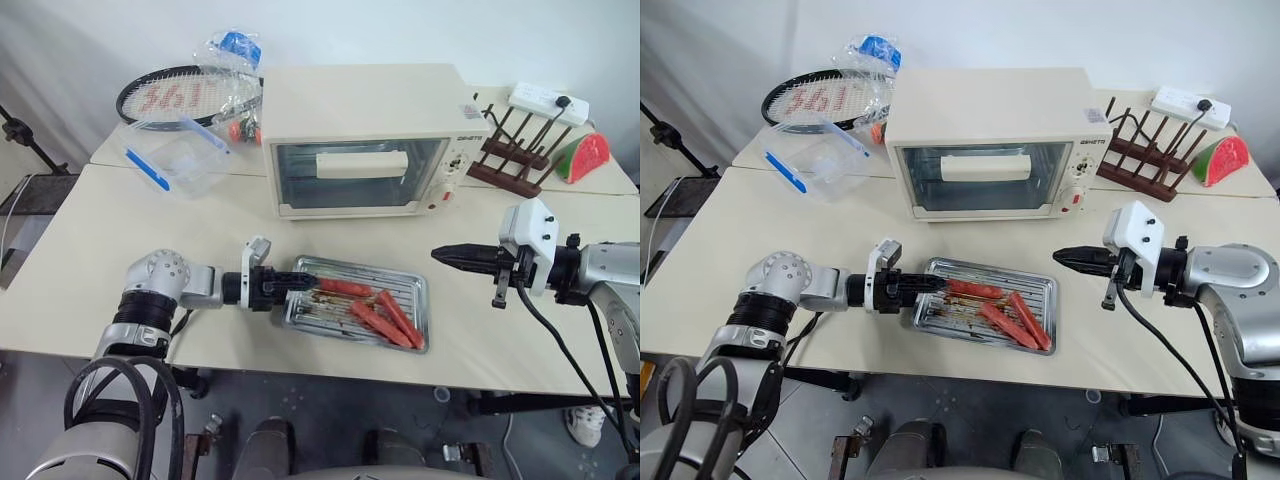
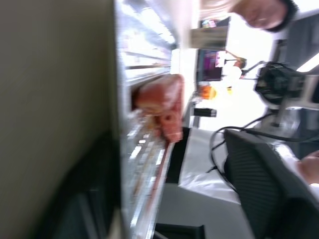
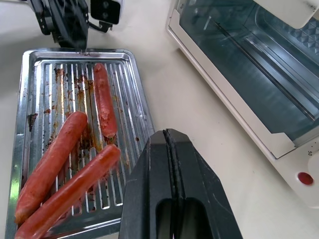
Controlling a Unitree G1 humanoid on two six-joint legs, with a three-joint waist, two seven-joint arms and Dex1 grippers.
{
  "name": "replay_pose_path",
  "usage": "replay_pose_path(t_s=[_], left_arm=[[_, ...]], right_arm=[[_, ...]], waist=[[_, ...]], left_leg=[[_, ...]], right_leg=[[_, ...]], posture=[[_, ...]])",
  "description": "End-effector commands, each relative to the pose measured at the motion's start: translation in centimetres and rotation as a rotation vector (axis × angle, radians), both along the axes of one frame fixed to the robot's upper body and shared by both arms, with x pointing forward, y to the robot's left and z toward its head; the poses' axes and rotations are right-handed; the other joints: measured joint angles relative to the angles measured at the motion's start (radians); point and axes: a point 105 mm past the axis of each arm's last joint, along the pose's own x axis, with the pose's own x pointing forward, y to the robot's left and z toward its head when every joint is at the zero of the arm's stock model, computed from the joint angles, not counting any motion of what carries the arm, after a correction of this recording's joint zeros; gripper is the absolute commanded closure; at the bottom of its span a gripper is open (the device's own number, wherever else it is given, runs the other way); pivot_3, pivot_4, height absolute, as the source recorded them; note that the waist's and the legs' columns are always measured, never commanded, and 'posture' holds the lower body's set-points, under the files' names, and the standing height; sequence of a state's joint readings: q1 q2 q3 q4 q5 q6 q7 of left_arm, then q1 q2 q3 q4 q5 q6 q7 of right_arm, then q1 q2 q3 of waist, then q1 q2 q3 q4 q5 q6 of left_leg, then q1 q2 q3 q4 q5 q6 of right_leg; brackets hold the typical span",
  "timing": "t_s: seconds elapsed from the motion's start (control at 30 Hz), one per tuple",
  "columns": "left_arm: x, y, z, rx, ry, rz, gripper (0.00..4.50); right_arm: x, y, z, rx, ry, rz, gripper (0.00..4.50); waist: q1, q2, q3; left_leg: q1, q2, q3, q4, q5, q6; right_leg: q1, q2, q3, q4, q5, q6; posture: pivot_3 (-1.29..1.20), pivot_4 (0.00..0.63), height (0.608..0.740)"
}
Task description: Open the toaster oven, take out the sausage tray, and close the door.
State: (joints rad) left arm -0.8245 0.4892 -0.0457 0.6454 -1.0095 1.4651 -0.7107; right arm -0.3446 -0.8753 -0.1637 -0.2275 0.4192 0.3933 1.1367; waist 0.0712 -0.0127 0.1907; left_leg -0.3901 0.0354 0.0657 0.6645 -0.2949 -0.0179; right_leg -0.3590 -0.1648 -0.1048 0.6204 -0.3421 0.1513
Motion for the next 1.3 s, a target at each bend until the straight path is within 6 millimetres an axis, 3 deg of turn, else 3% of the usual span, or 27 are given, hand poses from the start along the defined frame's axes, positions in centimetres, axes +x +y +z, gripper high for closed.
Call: replay_pose_path(t_s=[0.03,0.33,0.5,0.63,0.7,0.77,0.97,1.17,1.3], left_arm=[[0.2,1.5,-2.0,0.115,0.024,0.043,0.01],[-0.6,6.3,-0.4,0.315,-0.138,0.018,0.01],[-0.3,9.2,1.3,0.458,-0.469,-0.013,0.01],[0.6,9.7,4.2,0.357,-0.818,0.049,0.00],[-0.3,9.5,7.4,0.138,-1.171,0.094,0.00],[-1.1,10.2,7.0,0.148,-1.293,0.073,0.00],[-3.1,12.6,4.3,0.279,-1.340,-0.062,0.00],[-4.1,15.7,2.1,0.435,-1.336,-0.195,0.00],[-3.9,16.8,2.3,0.475,-1.346,-0.163,0.00]], right_arm=[[-0.2,-0.4,1.2,-0.011,-0.046,-0.002,4.50],[-0.4,-1.9,0.0,-0.056,0.016,-0.005,4.50],[-0.3,-3.3,-1.6,-0.081,0.087,0.004,4.50],[-0.1,-3.7,-1.5,-0.059,0.075,0.056,3.32],[0.1,-4.1,-1.3,-0.041,0.064,0.078,2.64],[-0.1,-4.4,-1.4,-0.048,0.071,0.113,2.07],[0.0,-5.9,-2.2,-0.135,0.067,0.147,0.07],[0.8,-7.8,-3.3,-0.175,0.049,0.083,0.03],[0.9,-9.1,-3.7,-0.154,0.014,-0.036,0.03]], waist=[[-0.002,0.000,0.000],[-0.063,0.000,0.000],[-0.077,0.000,0.000],[-0.073,-0.001,0.001],[-0.071,-0.001,0.002],[-0.067,-0.003,0.003],[-0.072,-0.004,0.003],[-0.073,-0.003,0.004],[-0.070,-0.003,0.004]], left_leg=[[0.000,0.000,0.000,0.000,0.000,0.000],[0.001,0.001,0.001,-0.005,0.000,-0.001],[0.001,0.001,0.002,-0.008,0.001,-0.001],[0.000,0.002,0.003,-0.008,0.001,-0.001],[-0.001,0.001,0.003,-0.007,0.000,-0.001],[-0.003,0.002,0.002,-0.005,0.000,0.000],[-0.003,0.001,0.002,-0.005,0.000,0.000],[-0.003,0.002,0.003,-0.005,0.000,0.000],[-0.004,0.002,0.003,-0.006,0.000,0.000]], right_leg=[[0.000,0.000,0.000,0.000,0.000,0.000],[-0.001,0.000,0.000,0.002,0.000,0.000],[-0.002,0.001,0.000,0.000,0.000,0.000],[-0.003,0.000,0.001,0.000,0.000,0.000],[-0.004,0.000,0.000,-0.001,0.000,0.000],[-0.004,0.000,0.000,-0.001,0.000,0.000],[-0.004,0.000,-0.001,-0.001,0.000,0.000],[-0.005,0.000,-0.001,0.000,0.000,0.000],[-0.007,0.000,-0.001,0.001,0.000,0.000]], posture=[[0.00,0.150,0.740],[0.00,0.150,0.740],[0.00,0.150,0.740],[0.00,0.150,0.740],[0.00,0.150,0.740],[0.00,0.150,0.740],[0.00,0.150,0.740],[0.00,0.150,0.740],[0.00,0.150,0.740]])
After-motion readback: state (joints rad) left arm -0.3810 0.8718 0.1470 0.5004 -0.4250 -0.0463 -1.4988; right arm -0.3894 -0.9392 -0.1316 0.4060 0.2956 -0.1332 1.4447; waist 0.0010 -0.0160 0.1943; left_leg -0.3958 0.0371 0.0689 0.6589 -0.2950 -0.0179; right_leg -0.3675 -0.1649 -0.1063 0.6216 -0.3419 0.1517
